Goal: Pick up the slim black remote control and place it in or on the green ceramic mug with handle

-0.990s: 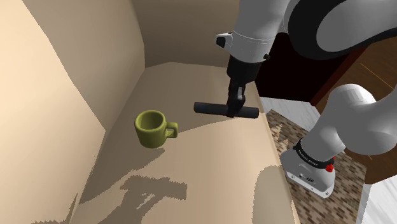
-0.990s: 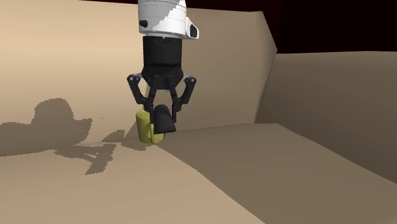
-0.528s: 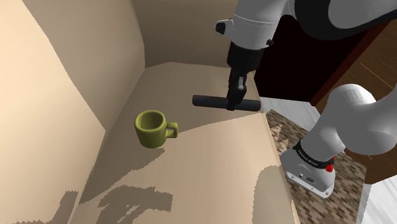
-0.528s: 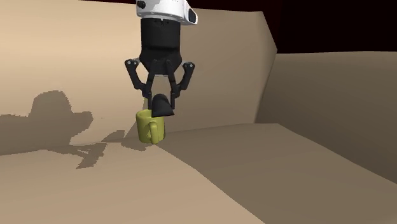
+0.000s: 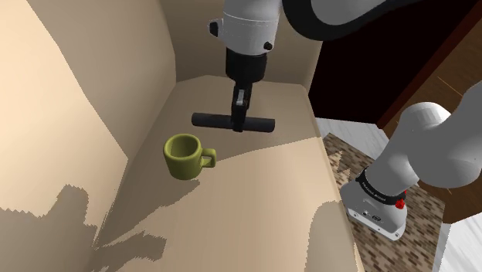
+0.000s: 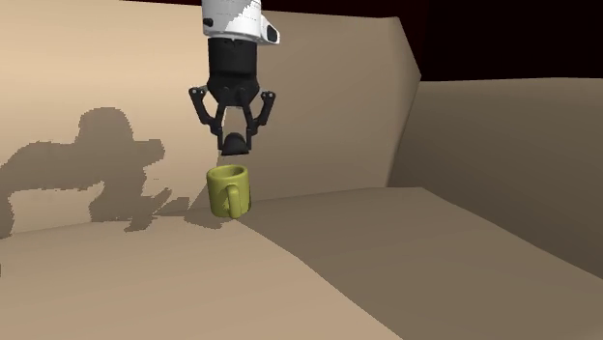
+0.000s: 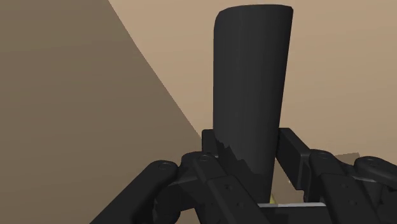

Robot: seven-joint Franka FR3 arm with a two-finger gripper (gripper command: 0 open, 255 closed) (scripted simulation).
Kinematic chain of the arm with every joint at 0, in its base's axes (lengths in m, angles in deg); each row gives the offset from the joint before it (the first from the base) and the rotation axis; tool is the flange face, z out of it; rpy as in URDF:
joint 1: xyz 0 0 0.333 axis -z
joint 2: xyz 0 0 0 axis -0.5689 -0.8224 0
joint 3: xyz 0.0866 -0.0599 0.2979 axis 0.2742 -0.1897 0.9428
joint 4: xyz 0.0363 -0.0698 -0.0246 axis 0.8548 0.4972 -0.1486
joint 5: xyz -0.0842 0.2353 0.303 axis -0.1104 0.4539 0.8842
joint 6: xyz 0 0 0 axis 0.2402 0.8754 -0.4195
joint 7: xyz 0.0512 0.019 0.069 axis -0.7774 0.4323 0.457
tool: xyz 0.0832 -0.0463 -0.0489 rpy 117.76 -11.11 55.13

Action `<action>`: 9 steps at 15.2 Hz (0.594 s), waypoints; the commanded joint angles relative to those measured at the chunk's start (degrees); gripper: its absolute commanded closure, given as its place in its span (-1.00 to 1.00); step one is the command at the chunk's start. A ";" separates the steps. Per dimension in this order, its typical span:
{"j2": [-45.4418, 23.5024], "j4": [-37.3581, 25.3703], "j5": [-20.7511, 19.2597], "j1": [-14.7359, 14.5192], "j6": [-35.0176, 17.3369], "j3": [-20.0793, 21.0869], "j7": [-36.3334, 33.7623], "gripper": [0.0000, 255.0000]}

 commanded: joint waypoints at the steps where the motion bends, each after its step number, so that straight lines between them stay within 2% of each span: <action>1: -5.18 -4.77 -1.38 0.09 -0.37 0.94 -1.56 1.00; 5: -14.94 -15.13 -4.60 -0.33 0.52 2.15 -4.48 1.00; 6: -19.22 -20.05 -6.13 -0.74 1.35 2.54 -5.70 1.00; 9: -19.55 -18.15 -6.21 -0.90 -0.88 2.39 -5.66 1.00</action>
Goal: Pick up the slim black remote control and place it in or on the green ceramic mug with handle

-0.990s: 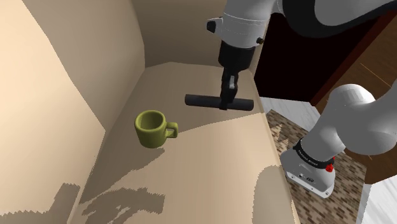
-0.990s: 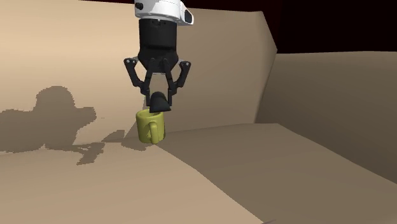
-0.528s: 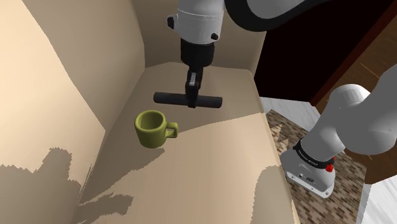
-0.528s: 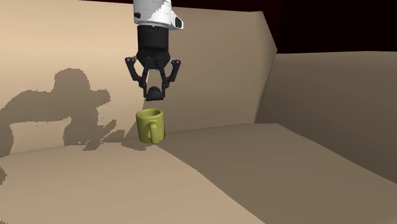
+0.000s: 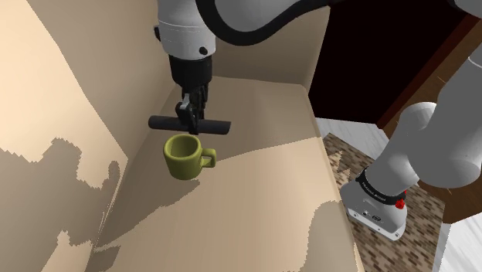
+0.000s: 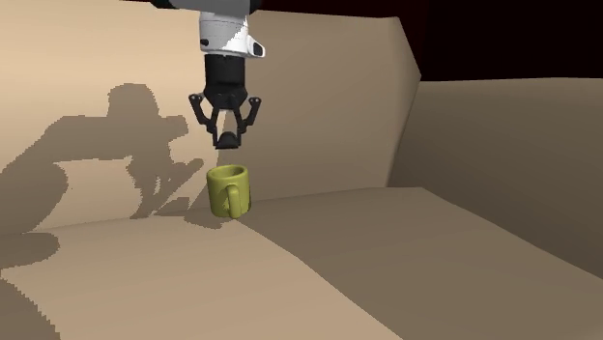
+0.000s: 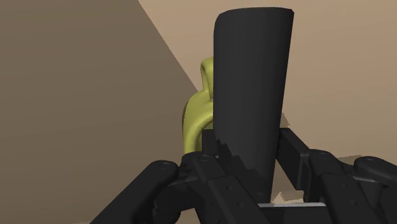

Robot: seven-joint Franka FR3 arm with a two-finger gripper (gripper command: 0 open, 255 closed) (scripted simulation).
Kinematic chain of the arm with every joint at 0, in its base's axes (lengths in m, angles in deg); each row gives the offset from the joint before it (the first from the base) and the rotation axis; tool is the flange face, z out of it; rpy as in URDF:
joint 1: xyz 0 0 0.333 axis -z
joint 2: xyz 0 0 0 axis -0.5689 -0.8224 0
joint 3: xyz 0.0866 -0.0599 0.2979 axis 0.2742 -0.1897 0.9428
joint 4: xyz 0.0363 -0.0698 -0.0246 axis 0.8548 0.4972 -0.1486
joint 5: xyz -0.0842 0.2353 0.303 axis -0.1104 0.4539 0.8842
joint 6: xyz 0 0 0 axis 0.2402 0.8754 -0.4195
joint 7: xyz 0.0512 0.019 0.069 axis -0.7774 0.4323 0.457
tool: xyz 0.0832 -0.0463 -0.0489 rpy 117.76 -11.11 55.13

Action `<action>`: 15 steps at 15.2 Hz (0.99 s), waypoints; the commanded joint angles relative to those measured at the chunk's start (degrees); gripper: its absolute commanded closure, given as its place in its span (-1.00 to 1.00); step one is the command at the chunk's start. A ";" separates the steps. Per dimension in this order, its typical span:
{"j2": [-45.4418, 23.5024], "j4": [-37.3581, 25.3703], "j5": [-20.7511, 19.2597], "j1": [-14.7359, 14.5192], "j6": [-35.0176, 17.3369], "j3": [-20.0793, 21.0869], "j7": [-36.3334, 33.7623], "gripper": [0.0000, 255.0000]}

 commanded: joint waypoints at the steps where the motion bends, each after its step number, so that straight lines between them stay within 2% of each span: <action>1: -0.89 0.61 -0.31 -0.11 -1.51 0.03 -0.17 1.00; 8: -2.20 4.48 -0.72 -0.21 -6.62 -0.01 -0.23 1.00; 15: -2.30 4.69 -0.75 -0.22 -6.93 -0.01 -0.24 1.00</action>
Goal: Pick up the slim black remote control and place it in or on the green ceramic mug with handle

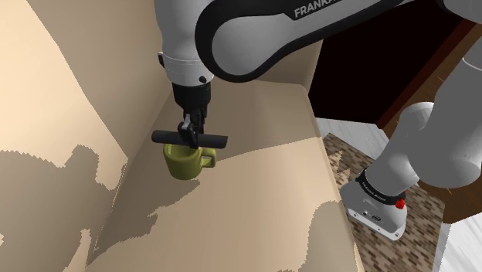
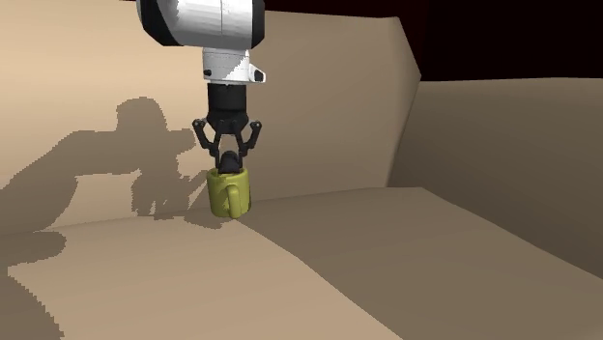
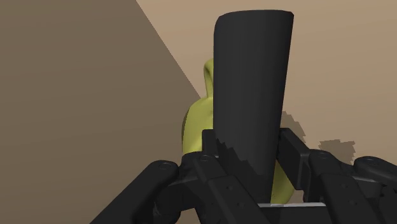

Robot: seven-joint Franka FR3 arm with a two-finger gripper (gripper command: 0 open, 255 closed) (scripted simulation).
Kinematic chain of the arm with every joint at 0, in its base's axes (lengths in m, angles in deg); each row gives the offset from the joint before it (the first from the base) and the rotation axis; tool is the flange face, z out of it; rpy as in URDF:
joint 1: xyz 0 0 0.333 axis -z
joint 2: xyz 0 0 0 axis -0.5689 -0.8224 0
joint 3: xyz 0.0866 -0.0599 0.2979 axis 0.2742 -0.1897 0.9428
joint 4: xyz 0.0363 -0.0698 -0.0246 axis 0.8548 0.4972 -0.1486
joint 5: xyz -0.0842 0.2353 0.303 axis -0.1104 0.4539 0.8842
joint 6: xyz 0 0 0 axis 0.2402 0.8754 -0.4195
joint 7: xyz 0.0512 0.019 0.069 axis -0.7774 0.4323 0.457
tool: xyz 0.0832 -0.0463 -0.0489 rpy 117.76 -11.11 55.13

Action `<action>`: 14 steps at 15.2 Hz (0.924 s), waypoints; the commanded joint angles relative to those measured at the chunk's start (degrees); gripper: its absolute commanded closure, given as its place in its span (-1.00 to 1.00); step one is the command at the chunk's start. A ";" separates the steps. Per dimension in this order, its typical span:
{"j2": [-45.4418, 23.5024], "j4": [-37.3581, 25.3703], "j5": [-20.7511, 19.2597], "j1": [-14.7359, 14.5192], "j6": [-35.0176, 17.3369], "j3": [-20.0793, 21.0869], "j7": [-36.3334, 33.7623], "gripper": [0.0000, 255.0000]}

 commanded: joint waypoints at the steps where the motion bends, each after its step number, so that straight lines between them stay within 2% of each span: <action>1: 0.00 -0.01 0.00 0.00 -0.01 0.00 0.00 1.00; 2: 0.00 0.00 0.00 0.00 -0.01 0.00 0.00 -1.00; 7: 0.01 0.01 0.00 0.00 -0.02 0.00 0.00 -1.00; 11: 1.61 -5.43 0.51 0.30 6.95 -0.08 0.35 -1.00; 14: 1.61 -5.43 0.51 0.30 6.95 -0.08 0.35 -1.00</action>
